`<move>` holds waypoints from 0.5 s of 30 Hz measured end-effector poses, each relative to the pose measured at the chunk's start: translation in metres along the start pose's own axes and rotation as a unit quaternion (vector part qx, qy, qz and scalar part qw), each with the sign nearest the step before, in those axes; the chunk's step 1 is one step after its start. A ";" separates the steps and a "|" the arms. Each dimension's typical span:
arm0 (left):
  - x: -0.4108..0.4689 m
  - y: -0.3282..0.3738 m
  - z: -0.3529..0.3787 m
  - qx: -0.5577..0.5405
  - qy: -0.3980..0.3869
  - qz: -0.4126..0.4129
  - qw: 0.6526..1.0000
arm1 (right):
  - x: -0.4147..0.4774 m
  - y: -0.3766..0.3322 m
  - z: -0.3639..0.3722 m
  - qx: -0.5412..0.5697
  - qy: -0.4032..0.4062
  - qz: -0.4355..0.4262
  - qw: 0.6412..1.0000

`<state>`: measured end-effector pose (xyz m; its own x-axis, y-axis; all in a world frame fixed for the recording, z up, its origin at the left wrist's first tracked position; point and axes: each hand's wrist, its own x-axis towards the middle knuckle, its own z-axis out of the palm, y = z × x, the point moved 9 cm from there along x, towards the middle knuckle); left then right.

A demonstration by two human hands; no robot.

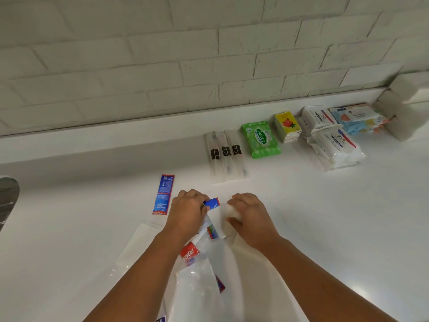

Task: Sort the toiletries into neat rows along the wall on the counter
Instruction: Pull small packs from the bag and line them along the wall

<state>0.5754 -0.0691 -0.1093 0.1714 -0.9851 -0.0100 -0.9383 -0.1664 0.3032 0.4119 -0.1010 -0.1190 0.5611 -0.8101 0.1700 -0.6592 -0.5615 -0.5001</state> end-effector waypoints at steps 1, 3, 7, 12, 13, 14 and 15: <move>-0.005 -0.001 0.001 -0.002 -0.007 0.000 1.000 | -0.002 -0.002 0.002 -0.003 -0.009 0.004 1.000; -0.014 -0.004 0.002 -0.002 -0.019 0.003 1.000 | -0.008 -0.006 0.007 -0.013 -0.035 0.022 0.999; -0.030 -0.009 0.001 -0.011 -0.030 0.014 0.999 | -0.018 -0.011 0.016 -0.022 -0.086 0.051 0.995; -0.045 -0.005 0.000 -0.008 -0.039 0.036 0.999 | -0.021 -0.024 0.020 -0.078 -0.147 0.045 0.985; -0.048 -0.002 0.001 -0.004 -0.041 0.041 0.998 | -0.020 -0.025 0.020 -0.083 -0.155 0.048 0.983; -0.050 0.001 0.002 0.003 -0.047 0.045 0.998 | -0.020 -0.026 0.020 -0.084 -0.165 0.051 0.981; -0.052 0.003 0.003 0.010 -0.053 0.047 0.997 | -0.019 -0.027 0.020 -0.082 -0.174 0.052 0.980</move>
<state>0.5625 -0.0182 -0.1105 0.0500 -0.9952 -0.0838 -0.9547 -0.0723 0.2886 0.4289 -0.0676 -0.1259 0.6040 -0.7744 -0.1886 -0.7780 -0.5214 -0.3504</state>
